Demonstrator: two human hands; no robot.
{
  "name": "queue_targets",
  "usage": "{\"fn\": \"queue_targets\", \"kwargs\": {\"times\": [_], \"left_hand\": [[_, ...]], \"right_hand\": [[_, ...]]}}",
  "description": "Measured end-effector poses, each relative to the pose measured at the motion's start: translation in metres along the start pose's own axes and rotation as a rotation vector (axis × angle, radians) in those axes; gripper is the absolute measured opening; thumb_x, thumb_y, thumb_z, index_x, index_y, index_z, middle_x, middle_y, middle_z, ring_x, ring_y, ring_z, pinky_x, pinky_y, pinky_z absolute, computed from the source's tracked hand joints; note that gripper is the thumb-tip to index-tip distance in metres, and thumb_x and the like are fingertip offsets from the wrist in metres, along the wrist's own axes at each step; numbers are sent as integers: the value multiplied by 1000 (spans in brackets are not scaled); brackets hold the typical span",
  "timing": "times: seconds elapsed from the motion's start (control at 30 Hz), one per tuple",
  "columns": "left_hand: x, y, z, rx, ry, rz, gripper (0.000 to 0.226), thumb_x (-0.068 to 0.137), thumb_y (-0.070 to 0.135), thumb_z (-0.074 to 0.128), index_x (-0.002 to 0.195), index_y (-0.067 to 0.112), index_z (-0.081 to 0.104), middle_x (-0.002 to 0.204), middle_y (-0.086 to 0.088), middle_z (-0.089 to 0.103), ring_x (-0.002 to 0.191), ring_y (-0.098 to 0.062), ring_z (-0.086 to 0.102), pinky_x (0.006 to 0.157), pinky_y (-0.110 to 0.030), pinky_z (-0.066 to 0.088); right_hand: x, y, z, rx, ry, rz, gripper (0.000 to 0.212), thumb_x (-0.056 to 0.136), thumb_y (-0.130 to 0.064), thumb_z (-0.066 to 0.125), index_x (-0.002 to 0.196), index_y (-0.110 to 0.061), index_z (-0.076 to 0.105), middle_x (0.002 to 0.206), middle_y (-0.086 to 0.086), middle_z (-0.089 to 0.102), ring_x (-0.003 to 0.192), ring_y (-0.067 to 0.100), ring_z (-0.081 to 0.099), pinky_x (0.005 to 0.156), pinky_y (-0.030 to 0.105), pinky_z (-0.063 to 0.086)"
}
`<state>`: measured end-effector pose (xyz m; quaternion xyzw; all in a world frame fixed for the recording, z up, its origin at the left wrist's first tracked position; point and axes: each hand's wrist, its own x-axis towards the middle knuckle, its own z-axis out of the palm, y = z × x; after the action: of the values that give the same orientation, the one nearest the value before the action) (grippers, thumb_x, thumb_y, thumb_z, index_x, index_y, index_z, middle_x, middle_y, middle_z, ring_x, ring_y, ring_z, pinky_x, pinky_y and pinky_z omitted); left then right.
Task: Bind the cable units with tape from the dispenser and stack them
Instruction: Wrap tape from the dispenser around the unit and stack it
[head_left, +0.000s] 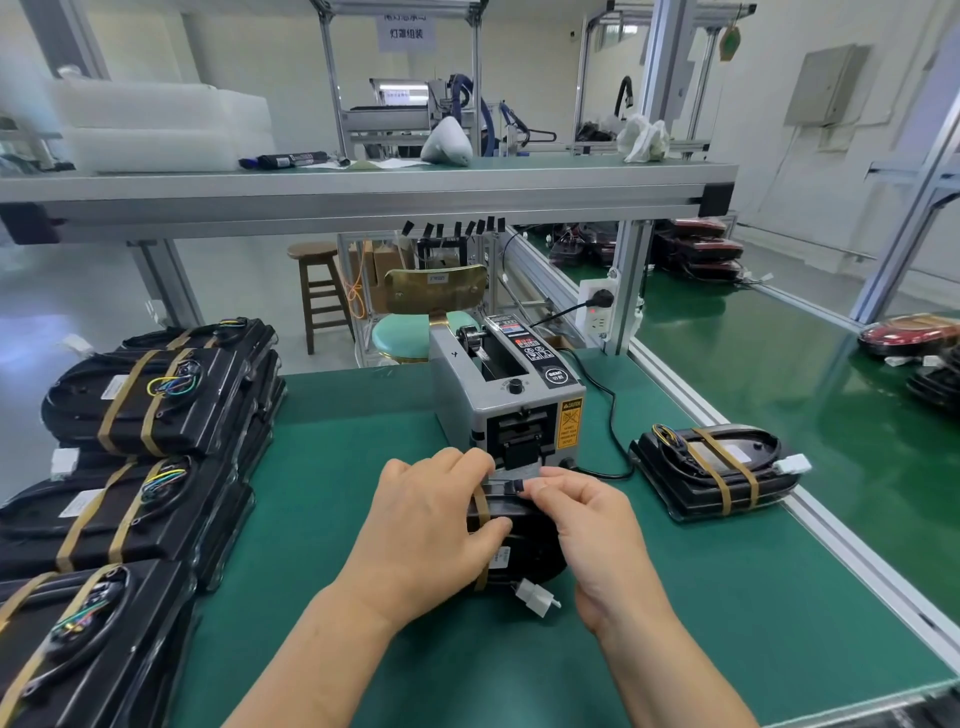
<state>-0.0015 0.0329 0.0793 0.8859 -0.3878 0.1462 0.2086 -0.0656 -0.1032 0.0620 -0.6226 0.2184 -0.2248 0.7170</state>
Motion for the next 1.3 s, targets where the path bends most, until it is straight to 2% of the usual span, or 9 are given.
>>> {"fn": "queue_targets", "kwargs": {"times": [0.1,0.2,0.37,0.5,0.6,0.83,1.0,1.17,1.3], "left_hand": [[-1,-1,-3,-17,-12,5,32,79,47,52,104,28,57,90,13,57,82,-13,54,82,-35,39],[-3,-2,-4,-40,-5,19,29,80,44,58,103,27,59,91,13,59,83,-13,54,82,-36,39],[-4,-5,-5,-58,-2,39,25,82,43,64,100,26,60,88,14,61,83,-13,55,81,-34,39],[-6,-4,-6,-67,1,51,26,82,43,63,102,27,63,94,14,64,89,-13,59,82,-36,40],[-7,-2,-7,-75,12,48,29,80,45,59,102,27,66,96,13,67,90,-14,62,80,-38,42],[-7,-4,-6,-77,13,56,24,84,43,64,104,28,66,99,14,67,93,-13,62,82,-37,41],[-9,-3,-6,-77,31,63,24,82,41,64,101,26,67,99,14,68,91,-14,64,80,-39,43],[-10,-2,-7,-75,34,63,26,82,42,62,103,28,68,101,14,68,92,-14,64,81,-39,43],[-10,-2,-6,-73,25,66,27,84,40,65,109,32,68,101,14,68,92,-13,64,81,-37,42]], "right_hand": [[0,-1,0,-27,5,-16,29,84,-6,69,61,-20,78,110,2,68,106,20,65,97,42,51],[0,-2,0,-74,-2,-26,28,84,-7,69,61,-21,77,106,0,70,102,19,66,94,43,53],[1,-3,-2,-128,-2,-31,25,85,-10,69,63,-19,76,88,-7,73,88,16,68,69,26,52],[1,-3,-2,-198,9,-29,21,87,-14,69,68,-19,76,87,3,75,89,24,69,83,42,56],[2,-5,-3,-211,9,-20,19,86,-15,70,68,-14,75,86,6,74,89,26,69,85,46,56],[1,-6,-2,-212,25,-1,20,84,-12,70,64,-12,73,90,-1,73,89,21,68,82,40,56],[3,-6,-2,-222,32,12,19,85,-13,69,67,-11,73,83,6,74,80,22,68,71,34,55],[3,-7,-3,-204,24,16,21,85,-11,68,64,-9,72,79,9,74,67,14,64,54,21,48],[2,-8,-3,-228,11,7,21,85,-13,68,65,-11,72,76,9,73,66,14,63,60,27,51]]}}
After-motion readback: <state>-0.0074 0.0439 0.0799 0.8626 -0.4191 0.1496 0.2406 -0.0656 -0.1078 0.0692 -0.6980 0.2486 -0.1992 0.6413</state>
